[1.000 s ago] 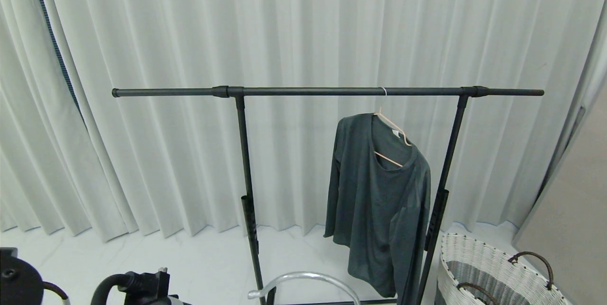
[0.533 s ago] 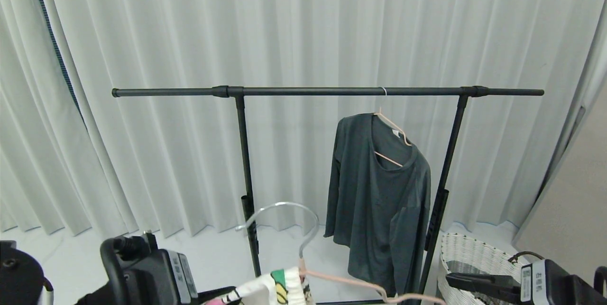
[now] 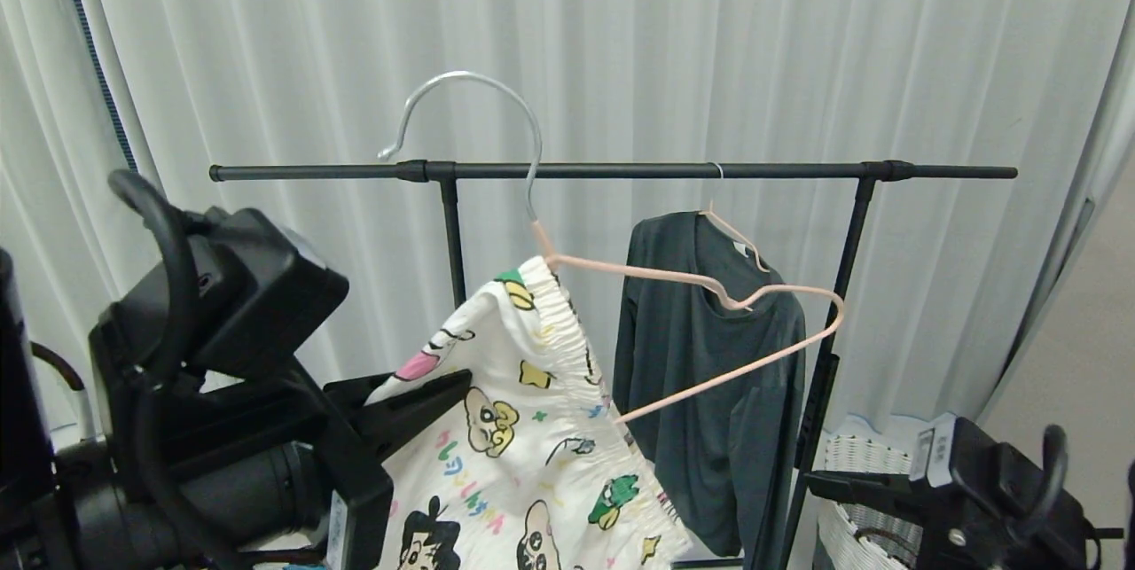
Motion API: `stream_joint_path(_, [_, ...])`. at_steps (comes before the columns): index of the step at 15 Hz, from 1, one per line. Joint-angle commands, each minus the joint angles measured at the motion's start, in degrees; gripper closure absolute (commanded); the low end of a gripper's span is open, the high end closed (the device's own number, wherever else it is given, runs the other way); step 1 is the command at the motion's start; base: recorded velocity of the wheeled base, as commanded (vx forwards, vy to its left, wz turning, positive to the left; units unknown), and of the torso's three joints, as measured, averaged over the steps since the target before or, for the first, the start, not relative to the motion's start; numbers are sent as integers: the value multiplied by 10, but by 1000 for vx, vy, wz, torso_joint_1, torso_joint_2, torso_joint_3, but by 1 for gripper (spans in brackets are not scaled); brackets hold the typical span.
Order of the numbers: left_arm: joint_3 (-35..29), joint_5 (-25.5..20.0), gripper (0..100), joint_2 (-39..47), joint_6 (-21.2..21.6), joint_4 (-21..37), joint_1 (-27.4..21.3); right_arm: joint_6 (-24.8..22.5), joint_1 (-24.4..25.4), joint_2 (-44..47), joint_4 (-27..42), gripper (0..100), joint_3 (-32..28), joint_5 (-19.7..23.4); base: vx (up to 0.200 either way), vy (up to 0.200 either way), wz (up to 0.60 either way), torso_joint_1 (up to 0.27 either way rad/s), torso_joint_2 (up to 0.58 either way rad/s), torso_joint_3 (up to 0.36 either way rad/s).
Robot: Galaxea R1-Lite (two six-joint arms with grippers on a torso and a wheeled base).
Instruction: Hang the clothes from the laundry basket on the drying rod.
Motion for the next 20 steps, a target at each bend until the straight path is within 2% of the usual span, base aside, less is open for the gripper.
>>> stream_joint_path(1, [-25,0,100,26,0,-5,0,10,0,75,-9,0,-58,-12,0,0,0,0,0,0])
stream_joint_path(3, [-23,0,100,30,1,-11,0,21,0,121,-41,0,-88,-48,0,0,0,0,0,0])
stream_joint_path(6, [-23,0,100,32,1,-11,0,21,3,148,-95,0,-95,-56,0,0,0,0,0,0])
stream_joint_path(9, [-17,1,100,34,3,-25,1,21,4,148,-96,0,-90,-58,0,0,0,0,0,0])
stream_joint_path(11, [-13,3,100,37,4,-35,9,21,-2,150,-96,0,-82,-94,0,0,0,0,0,0])
stream_joint_path(13, [-12,3,100,38,4,-36,12,23,-3,149,-96,0,-72,-107,0,0,0,0,0,0])
stream_joint_path(20, [-3,3,100,40,4,-37,10,22,-21,151,-96,0,-77,-107,0,0,0,0,0,0])
